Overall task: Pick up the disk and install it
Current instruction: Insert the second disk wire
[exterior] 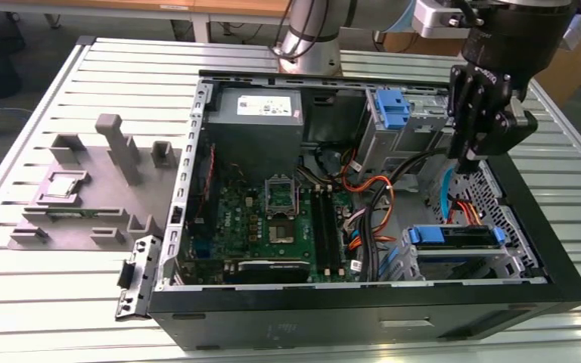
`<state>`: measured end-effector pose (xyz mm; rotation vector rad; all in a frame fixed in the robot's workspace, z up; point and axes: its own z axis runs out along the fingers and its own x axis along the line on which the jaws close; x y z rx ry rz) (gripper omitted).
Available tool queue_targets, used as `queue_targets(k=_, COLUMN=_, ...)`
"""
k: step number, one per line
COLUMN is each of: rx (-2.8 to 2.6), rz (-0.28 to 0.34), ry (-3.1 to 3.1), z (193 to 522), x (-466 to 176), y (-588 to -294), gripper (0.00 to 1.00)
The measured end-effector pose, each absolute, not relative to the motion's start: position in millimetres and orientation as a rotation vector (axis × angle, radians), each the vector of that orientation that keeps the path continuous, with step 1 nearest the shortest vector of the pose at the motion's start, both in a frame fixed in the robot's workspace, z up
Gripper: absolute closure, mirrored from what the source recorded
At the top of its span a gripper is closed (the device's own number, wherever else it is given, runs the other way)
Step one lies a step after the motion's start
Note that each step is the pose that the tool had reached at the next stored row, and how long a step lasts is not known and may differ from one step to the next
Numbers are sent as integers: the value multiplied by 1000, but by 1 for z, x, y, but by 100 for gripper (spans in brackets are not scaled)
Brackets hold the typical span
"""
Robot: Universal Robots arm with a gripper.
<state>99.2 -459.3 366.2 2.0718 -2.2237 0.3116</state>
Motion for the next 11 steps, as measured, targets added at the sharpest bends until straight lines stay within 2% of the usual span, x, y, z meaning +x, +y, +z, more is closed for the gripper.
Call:
queue_targets(k=7, rx=2051, rz=355, ry=-2198, z=360, x=99, y=-459, gripper=65)
queue_targets(k=9, rx=2045, rz=367, ry=-2190, z=358, x=99, y=-459, gripper=78)
queue_targets(k=11, rx=2039, rz=379, ry=-2183, z=356, x=99, y=-459, gripper=78)
